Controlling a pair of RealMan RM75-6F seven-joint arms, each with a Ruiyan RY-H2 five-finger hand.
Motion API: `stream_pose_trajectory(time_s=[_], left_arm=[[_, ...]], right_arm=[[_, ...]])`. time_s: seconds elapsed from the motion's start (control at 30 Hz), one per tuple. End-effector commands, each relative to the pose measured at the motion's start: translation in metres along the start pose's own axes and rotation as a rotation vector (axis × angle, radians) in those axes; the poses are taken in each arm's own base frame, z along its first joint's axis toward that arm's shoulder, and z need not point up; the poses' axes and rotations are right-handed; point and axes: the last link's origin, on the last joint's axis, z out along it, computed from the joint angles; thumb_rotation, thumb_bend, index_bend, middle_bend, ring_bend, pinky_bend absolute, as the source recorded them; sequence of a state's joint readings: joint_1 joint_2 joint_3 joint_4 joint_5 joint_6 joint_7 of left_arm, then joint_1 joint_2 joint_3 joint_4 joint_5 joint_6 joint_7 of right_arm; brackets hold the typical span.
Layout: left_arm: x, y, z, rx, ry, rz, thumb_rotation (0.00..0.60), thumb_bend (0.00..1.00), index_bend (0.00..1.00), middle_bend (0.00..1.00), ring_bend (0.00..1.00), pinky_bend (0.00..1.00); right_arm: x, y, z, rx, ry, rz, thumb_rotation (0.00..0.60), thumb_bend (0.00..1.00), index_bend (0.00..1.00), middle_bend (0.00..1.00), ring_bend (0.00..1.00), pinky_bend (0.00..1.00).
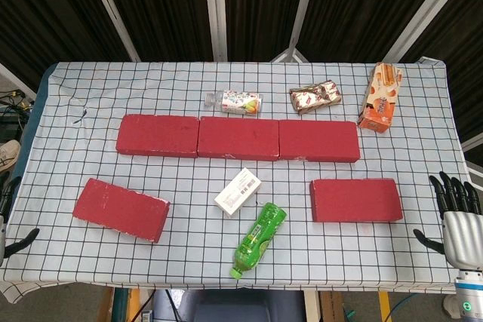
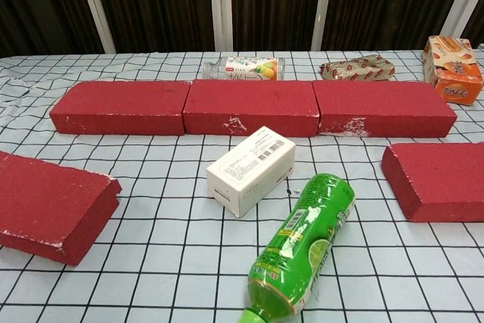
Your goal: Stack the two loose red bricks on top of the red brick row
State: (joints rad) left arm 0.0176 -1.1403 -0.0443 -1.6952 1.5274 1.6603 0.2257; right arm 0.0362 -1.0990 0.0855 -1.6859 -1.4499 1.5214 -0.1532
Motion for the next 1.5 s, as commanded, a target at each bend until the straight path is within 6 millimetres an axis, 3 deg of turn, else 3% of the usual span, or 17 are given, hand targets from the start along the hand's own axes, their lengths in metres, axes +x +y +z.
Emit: stream_pose_trajectory(time_s=[0.03,0.3,0.6,0.83,1.2,1.5], left_arm=[[0.001,0.0,0.0,-0.005,-0.001,-0.006,0.6,0.13,0.09,0.03,0.0,0.1],[-0.001,0.007,0.005,-0.077,0.016,-0.017,0.6,0.13,0.09,0.04,0.0,0.1],[0.002,0.002,0.003,-0.053,0.037,-0.034,0.6,0.13,0.09,0.04,0.0,0.1],[0.0,0.001,0.004,-0.04,0.021,-0.024,0.6,0.13,0.09,0.04,0.0,0.1],[-0.002,0.0,0.009,-0.028,0.019,-0.01,0.6,0.13,0.09,0.04,0.0,0.1],[-0.001,-0.002,0.01,-0.005,0.027,-0.011,0.6,0.13,0.09,0.03,0.0,0.1]], right_arm=[[-0.001,0.001,-0.001,-0.017,-0.022,0.01,0.6,0.15,0.0,0.0,0.0,0.0],[-0.002,-0.002,-0.003,0.008,-0.072,0.055,0.6,0.15,0.0,0.0,0.0,0.0],[-0.027,-0.016,-0.005,0.099,-0.336,0.057,0.6,0.13,0.0,0.0,0.0,0.0],[-0.043,-0.039,0.021,0.199,-0.451,-0.017,0.6,0.12,0.0,0.0,0.0,0.0],[-0.044,-0.08,0.062,0.228,-0.505,-0.15,0.6,0.11,0.0,0.0,0.0,0.0],[-0.051,-0.111,0.084,0.221,-0.563,-0.21,0.6,0.12,0.0,0.0,0.0,0.0]])
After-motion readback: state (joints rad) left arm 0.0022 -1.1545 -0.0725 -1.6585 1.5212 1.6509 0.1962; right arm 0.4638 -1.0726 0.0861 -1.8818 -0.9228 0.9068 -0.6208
